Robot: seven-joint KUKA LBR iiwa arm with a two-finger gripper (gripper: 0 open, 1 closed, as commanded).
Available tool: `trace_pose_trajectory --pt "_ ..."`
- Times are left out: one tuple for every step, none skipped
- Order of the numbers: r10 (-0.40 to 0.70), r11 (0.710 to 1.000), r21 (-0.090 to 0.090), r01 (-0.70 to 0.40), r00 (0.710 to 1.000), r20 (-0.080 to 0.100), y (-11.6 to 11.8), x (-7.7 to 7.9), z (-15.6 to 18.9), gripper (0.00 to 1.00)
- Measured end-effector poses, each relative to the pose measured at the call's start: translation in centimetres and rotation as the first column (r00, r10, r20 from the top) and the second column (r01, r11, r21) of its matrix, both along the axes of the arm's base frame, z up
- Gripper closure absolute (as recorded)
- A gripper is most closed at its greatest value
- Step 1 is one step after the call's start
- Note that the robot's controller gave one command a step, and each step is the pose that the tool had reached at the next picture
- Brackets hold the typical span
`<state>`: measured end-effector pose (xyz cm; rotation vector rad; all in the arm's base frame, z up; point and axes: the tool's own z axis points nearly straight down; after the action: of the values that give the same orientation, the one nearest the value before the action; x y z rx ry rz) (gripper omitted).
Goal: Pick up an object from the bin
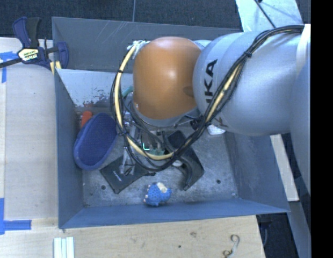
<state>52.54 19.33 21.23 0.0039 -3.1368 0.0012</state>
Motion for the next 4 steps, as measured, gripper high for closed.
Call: trace_pose_trajectory --pt "0.242 0.970 -0.001 -0.242 0.970 0.000 -4.5 -1.3 -11.2 0.00" --pt "0.217 0.976 0.001 -0.217 0.976 0.008 -4.9 1.7 -14.4 0.00" --pt "0.216 0.976 0.002 -0.216 0.976 0.011 -4.9 1.8 -14.1 1.00" --pt "0.207 0.978 0.000 -0.207 0.978 0.016 -7.0 0.2 -0.2 1.00"
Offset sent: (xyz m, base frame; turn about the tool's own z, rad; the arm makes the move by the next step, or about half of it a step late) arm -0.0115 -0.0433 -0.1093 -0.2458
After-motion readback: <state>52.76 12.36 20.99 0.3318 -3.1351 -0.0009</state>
